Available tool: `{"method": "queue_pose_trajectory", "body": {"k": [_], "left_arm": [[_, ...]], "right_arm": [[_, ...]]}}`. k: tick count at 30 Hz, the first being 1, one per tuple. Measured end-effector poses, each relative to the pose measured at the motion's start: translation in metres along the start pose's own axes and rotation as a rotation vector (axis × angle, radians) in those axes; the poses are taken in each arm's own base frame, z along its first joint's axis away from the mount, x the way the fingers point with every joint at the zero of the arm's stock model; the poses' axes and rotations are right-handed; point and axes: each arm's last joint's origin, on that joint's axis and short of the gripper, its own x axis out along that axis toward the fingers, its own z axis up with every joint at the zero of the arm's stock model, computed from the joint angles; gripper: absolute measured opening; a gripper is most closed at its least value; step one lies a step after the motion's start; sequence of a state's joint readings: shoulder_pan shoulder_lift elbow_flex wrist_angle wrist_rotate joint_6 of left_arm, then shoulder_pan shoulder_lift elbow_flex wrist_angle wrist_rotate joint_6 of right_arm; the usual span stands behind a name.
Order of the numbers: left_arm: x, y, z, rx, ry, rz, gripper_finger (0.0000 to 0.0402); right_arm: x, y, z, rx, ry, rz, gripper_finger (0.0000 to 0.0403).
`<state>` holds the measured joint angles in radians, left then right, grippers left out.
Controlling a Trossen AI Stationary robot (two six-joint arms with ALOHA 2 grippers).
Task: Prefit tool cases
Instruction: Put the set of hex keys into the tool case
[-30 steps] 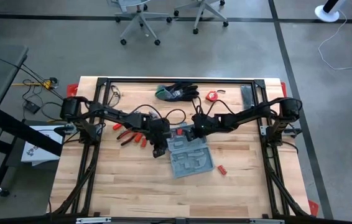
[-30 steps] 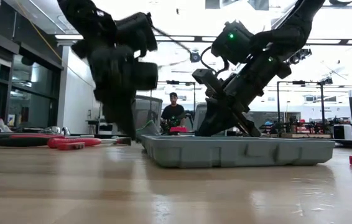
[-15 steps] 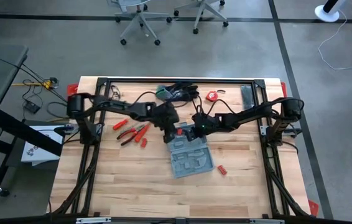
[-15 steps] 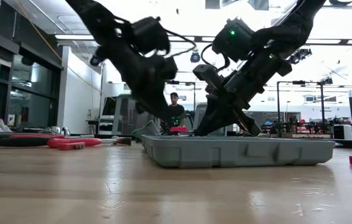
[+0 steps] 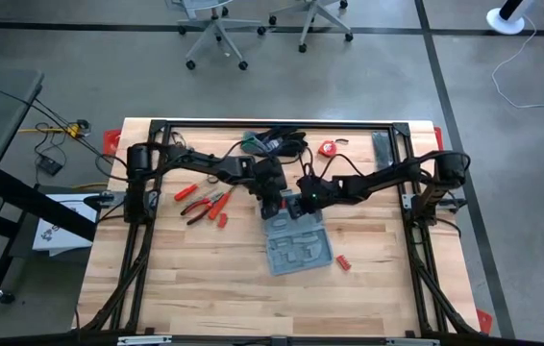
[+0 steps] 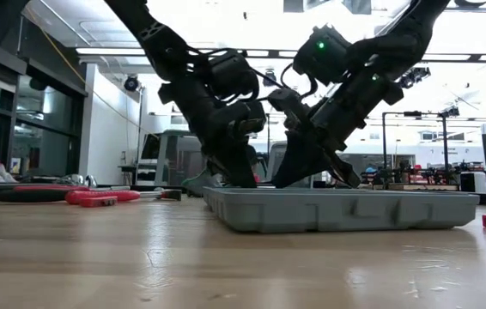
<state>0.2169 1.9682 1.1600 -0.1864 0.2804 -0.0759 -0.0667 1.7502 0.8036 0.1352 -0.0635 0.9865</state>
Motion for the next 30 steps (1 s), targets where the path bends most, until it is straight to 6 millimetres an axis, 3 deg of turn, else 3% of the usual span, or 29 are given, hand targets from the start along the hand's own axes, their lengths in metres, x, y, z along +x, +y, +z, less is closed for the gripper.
{"method": "queue_pose_trajectory", "body": {"k": [6, 17, 22, 30], "left_arm": [[0.0, 0.002, 0.0, -0.004, 0.006, -0.003, 0.0], [0.0, 0.001, 0.0, 0.013, 0.003, -0.036, 0.0], [0.001, 0.0, -0.001, 0.013, 0.006, -0.087, 0.0], [-0.001, -0.002, 0.001, 0.01, -0.008, -0.096, 0.0]], "right_arm": [[-0.006, 0.007, 0.001, -0.005, -0.073, 0.0, 0.0], [-0.006, -0.009, 0.014, -0.063, -0.075, -0.071, 0.0], [0.004, -0.018, 0.01, -0.06, -0.026, -0.122, 0.0], [0.006, -0.017, 0.008, -0.072, -0.011, -0.109, 0.0]]}}
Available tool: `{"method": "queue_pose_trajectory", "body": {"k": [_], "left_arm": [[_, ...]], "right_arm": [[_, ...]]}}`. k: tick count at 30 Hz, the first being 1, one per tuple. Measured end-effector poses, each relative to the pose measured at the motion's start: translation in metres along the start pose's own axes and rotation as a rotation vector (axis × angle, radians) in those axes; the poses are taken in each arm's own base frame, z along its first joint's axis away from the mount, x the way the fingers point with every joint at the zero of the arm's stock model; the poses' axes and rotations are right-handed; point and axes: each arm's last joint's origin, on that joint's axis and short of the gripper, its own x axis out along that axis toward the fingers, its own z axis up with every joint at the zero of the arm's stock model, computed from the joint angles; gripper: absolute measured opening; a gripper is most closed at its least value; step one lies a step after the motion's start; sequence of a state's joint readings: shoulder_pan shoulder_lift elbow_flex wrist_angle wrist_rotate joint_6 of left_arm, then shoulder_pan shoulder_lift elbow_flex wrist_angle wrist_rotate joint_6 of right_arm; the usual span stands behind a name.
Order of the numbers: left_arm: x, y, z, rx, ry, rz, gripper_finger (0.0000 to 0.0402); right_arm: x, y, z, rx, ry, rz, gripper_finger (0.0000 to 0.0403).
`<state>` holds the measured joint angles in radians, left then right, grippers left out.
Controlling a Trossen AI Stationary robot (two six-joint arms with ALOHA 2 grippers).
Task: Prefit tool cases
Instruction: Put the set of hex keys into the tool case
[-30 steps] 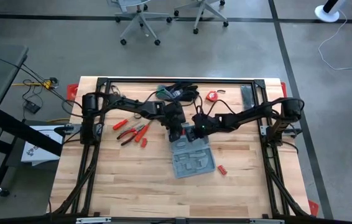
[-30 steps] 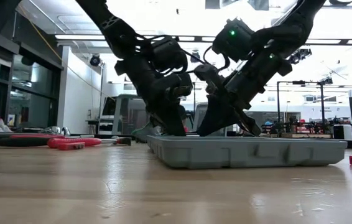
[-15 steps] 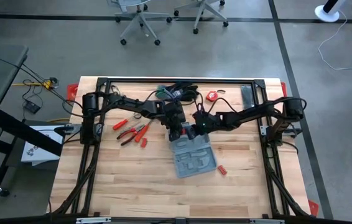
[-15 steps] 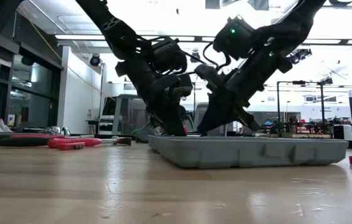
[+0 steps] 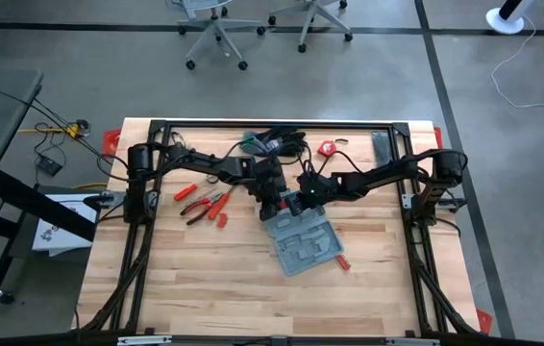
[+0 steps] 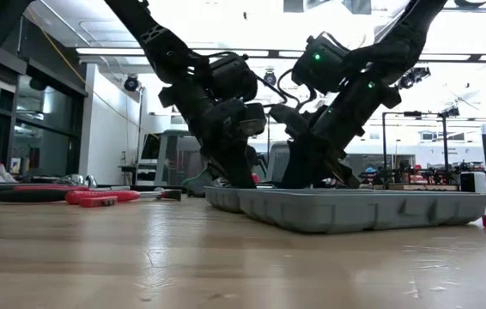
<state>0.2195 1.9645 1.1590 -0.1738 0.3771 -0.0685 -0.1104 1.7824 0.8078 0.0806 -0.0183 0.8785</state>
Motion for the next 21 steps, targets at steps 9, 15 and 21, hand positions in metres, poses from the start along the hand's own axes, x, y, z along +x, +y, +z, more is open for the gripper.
{"method": "queue_pose_trajectory", "body": {"k": [9, 15, 21], "left_arm": [[-0.02, -0.006, 0.024, 0.038, -0.099, 0.019, 0.0], [-0.022, 0.002, 0.021, 0.041, -0.068, 0.06, 0.0], [-0.001, 0.003, 0.01, 0.05, 0.0, 0.041, 0.0]], "right_arm": [[-0.013, 0.007, 0.001, -0.016, 0.001, 0.044, 0.0], [-0.032, 0.007, 0.002, -0.052, 0.01, -0.006, 0.0], [-0.029, 0.004, 0.0, -0.055, 0.032, -0.017, 0.0]]}}
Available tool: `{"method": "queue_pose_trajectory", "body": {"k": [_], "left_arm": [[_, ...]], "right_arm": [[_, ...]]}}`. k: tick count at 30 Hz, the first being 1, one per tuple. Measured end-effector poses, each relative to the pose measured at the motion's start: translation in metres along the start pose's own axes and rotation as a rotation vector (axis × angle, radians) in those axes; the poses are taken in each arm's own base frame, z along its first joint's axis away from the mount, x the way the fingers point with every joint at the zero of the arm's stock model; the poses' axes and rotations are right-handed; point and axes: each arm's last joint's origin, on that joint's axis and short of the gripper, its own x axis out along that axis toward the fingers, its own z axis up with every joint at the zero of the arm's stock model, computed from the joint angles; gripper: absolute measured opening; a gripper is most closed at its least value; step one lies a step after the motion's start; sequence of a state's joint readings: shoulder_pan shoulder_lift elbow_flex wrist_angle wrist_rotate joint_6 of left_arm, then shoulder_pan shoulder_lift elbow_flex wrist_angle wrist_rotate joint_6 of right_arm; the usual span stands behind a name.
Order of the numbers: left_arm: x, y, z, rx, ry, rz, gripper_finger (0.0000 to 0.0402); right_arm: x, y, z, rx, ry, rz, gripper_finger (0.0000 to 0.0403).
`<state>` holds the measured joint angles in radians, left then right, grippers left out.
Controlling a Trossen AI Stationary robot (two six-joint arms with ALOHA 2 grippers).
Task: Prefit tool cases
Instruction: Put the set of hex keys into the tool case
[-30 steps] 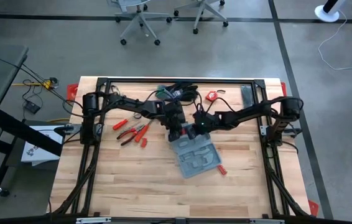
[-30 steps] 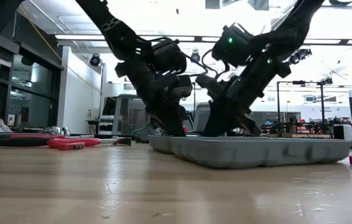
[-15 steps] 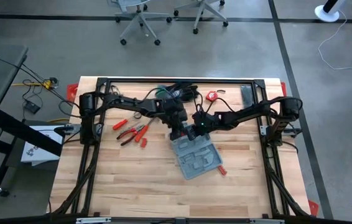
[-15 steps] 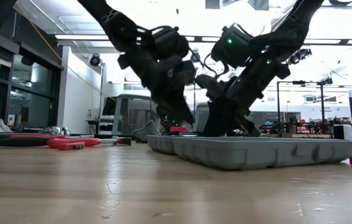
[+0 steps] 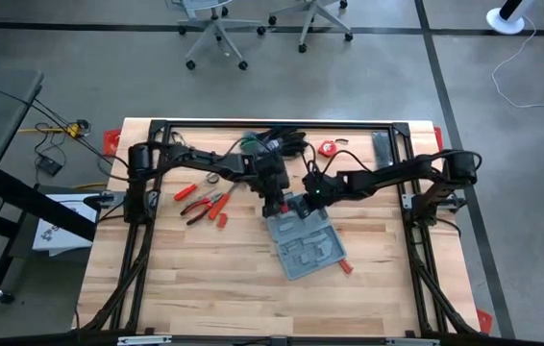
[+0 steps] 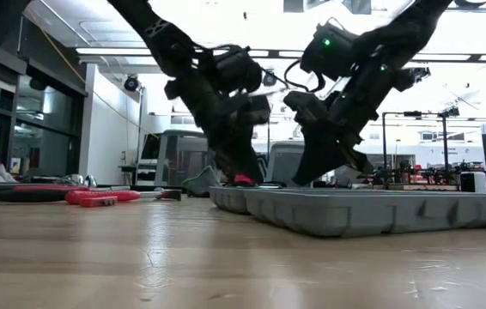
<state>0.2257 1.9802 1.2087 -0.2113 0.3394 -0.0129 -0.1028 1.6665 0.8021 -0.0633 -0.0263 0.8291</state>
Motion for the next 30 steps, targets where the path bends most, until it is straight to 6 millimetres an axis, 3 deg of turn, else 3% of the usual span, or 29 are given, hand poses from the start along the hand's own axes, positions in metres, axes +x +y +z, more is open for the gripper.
{"method": "queue_pose_trajectory", "body": {"k": [5, 16, 19, 24, 30], "left_arm": [[0.016, -0.002, -0.006, -0.007, 0.033, -0.038, 0.0], [0.017, -0.001, -0.007, -0.026, 0.034, -0.034, 0.0], [0.017, -0.001, -0.008, -0.03, 0.044, -0.033, 0.0], [0.017, -0.001, -0.009, -0.033, 0.052, -0.033, 0.0], [0.018, -0.001, -0.009, -0.033, 0.053, -0.033, 0.0]], "right_arm": [[0.005, -0.002, 0.001, 0.005, -0.004, -0.001, 0.0], [0.011, -0.006, 0.002, -0.016, -0.002, -0.02, 0.0], [0.011, -0.007, 0.008, -0.05, 0.018, 0.065, 0.0006], [0.009, -0.009, 0.019, -0.055, 0.038, 0.18, 0.0053], [0.008, -0.018, 0.02, -0.043, 0.091, 0.145, 0.0125]]}}
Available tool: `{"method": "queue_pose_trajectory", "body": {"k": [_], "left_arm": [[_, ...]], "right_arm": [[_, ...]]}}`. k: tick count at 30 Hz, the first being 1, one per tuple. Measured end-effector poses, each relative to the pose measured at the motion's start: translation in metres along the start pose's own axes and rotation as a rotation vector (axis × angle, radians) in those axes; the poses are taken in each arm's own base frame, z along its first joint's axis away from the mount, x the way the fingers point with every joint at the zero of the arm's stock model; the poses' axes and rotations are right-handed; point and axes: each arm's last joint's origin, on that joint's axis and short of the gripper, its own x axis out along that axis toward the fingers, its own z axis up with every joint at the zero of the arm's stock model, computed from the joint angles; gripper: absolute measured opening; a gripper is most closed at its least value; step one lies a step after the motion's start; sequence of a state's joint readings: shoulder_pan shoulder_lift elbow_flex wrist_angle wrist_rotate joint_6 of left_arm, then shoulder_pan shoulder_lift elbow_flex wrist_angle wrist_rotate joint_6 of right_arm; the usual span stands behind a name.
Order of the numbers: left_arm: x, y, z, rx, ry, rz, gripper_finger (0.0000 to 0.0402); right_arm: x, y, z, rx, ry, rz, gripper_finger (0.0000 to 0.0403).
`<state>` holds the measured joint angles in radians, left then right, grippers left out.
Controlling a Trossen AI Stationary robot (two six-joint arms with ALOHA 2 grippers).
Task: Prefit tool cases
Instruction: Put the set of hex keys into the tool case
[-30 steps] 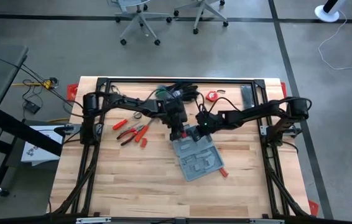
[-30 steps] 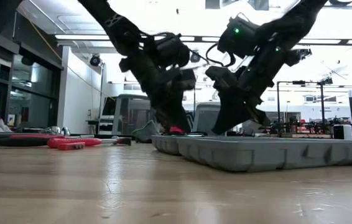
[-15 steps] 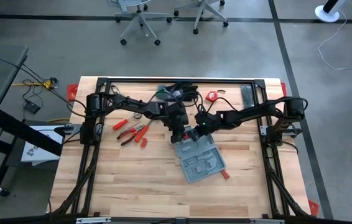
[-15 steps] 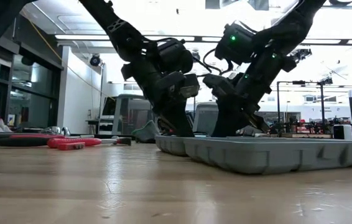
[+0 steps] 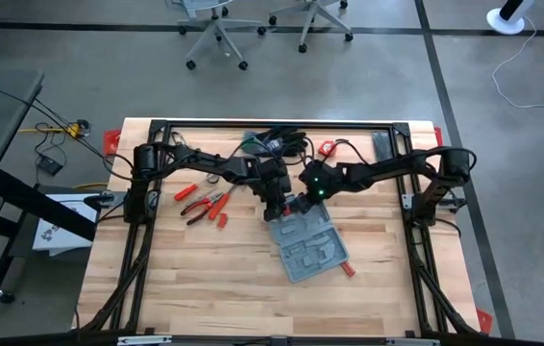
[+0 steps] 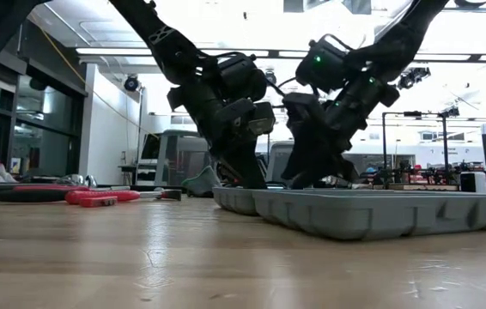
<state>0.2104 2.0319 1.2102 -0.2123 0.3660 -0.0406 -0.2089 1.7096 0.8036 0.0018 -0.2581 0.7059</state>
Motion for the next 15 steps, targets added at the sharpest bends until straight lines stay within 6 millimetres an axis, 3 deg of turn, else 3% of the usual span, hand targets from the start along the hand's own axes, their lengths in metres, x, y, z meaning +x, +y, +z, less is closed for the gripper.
{"method": "queue_pose_trajectory", "body": {"k": [7, 15], "left_arm": [[0.0, 0.0, 0.0, 0.0, 0.0, 0.001, 0.0], [0.0, 0.001, -0.002, -0.008, 0.013, -0.01, 0.0]], "right_arm": [[0.001, -0.006, 0.003, -0.002, -0.01, -0.021, 0.0147], [0.024, -0.006, 0.002, 0.002, 0.016, 0.105, 0.0147]]}}
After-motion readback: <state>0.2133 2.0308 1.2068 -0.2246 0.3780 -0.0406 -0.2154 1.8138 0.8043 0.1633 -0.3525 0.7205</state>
